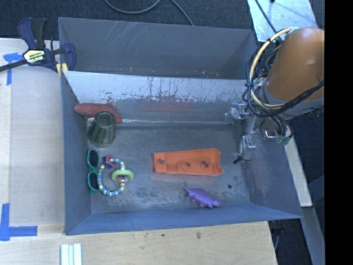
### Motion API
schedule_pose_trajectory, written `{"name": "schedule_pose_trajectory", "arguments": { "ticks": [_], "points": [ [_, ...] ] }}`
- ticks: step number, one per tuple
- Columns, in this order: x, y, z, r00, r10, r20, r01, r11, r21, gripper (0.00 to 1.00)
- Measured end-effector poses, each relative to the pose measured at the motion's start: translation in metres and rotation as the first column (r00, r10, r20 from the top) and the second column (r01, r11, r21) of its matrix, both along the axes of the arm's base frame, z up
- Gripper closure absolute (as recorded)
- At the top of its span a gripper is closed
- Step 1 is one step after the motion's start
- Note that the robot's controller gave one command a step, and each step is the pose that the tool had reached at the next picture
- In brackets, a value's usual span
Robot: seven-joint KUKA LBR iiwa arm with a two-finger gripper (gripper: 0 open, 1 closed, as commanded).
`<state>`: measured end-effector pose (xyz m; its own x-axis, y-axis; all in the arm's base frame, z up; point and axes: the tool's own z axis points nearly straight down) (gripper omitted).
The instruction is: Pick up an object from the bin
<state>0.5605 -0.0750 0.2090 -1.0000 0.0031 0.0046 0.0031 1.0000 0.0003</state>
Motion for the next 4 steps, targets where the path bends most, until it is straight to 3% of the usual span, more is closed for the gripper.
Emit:
{"name": "schedule_pose_trajectory", "arguments": {
  "ticks": [1,2,3,4],
  "points": [
    [0.001,0.0,0.005,1.0,0.002,0.009,-0.002,1.0,-0.001,0.0],
    [0.011,0.045,-0.049,0.997,-0.082,0.008,0.082,0.997,0.0,0.0],
    [-0.003,0.059,-0.067,0.989,-0.151,0.001,0.151,0.989,0.0,0.0],
    [-0.007,0.059,-0.069,0.994,-0.113,0.009,0.113,0.994,0.0,0.0]
  ]
}}
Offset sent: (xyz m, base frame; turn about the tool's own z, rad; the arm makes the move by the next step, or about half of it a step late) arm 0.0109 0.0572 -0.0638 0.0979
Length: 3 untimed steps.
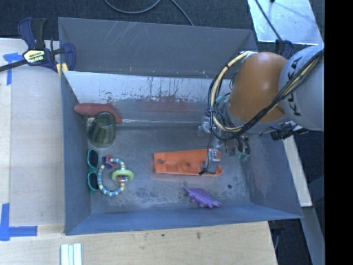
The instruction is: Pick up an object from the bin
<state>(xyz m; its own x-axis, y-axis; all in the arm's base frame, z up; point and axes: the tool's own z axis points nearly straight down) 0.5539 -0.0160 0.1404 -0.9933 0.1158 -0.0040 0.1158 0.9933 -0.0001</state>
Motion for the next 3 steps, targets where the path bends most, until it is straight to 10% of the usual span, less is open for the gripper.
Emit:
{"name": "schedule_pose_trajectory", "arguments": {
  "ticks": [1,2,3],
  "points": [
    [0.001,-0.001,-0.057,0.995,-0.103,0.001,0.103,0.995,0.002,0.0],
    [0.006,-0.003,-0.084,0.993,-0.118,0.005,0.118,0.993,0.001,1.0],
    [0.006,-0.003,-0.082,0.993,-0.119,0.004,0.119,0.993,0.001,1.0]
  ]
}}
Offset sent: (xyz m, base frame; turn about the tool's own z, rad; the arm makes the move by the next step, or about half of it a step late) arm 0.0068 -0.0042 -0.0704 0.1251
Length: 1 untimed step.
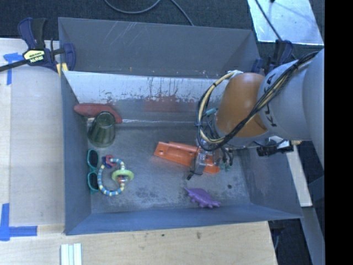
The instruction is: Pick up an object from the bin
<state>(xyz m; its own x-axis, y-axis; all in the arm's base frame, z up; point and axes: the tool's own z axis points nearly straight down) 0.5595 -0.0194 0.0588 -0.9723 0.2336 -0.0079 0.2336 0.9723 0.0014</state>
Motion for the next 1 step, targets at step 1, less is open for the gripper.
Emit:
{"name": "schedule_pose_trajectory", "arguments": {
  "ticks": [1],
  "points": [
    [-0.002,-0.0001,0.0078,1.0,0.0,-0.006,0.0,1.0,0.0,1.0]
  ]
}}
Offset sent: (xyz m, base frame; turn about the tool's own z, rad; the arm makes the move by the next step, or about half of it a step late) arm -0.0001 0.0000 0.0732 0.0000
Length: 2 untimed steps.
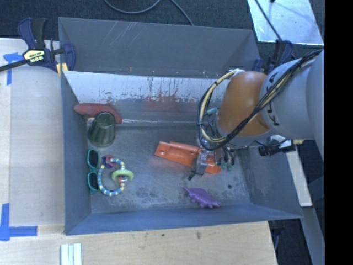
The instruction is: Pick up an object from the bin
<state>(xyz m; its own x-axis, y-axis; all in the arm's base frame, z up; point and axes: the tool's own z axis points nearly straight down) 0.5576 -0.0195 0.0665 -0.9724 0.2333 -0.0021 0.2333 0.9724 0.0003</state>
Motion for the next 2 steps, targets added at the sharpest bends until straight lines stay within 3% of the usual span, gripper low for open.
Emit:
{"name": "schedule_pose_trajectory", "arguments": {
  "ticks": [2],
  "points": [
    [0.0,0.0,0.04,1.0,0.001,0.001,-0.001,1.0,0.0,1.0]
  ]
}}
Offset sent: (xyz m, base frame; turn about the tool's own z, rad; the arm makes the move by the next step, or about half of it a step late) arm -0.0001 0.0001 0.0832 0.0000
